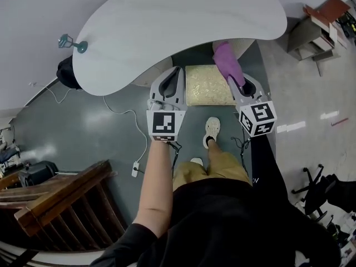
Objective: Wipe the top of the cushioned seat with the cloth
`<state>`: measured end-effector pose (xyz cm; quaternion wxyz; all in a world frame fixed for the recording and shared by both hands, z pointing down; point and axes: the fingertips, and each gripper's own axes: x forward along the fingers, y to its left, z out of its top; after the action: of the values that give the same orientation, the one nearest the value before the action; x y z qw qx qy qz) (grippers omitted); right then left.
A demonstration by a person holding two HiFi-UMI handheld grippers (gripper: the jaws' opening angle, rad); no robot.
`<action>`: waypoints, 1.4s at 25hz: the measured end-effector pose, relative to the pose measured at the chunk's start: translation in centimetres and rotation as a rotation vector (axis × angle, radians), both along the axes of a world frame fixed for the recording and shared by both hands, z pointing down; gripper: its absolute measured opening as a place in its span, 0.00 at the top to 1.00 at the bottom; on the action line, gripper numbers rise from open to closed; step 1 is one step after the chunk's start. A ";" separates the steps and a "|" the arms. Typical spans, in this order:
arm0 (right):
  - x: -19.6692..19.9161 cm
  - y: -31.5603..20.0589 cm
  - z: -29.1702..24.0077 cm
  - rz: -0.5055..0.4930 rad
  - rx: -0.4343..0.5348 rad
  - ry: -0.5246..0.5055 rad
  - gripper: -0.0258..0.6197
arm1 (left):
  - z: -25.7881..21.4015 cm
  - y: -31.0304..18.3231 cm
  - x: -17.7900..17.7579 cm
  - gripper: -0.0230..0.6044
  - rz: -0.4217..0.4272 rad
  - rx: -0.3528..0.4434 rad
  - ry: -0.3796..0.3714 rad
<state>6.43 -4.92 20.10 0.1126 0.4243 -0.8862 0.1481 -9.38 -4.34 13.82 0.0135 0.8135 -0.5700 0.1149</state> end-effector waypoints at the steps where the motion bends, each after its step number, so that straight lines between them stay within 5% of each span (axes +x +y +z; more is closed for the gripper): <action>1: -0.1 -0.6 0.9 -0.009 -0.020 -0.009 0.84 | 0.8 -0.7 0.1 0.96 -0.002 -0.010 0.000; 24: -8.4 -2.3 23.8 -0.031 -0.478 -0.053 0.84 | 20.0 -5.6 -5.5 0.96 -0.001 -0.197 0.001; 35: -14.6 -3.3 31.4 -0.036 -0.587 -0.010 0.84 | 26.5 -6.0 -8.5 0.96 0.035 -0.263 0.057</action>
<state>-8.17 -8.23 51.46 0.2290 0.3570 -0.8134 0.3982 -17.89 -10.30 40.31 0.1344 0.8176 -0.5349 0.1655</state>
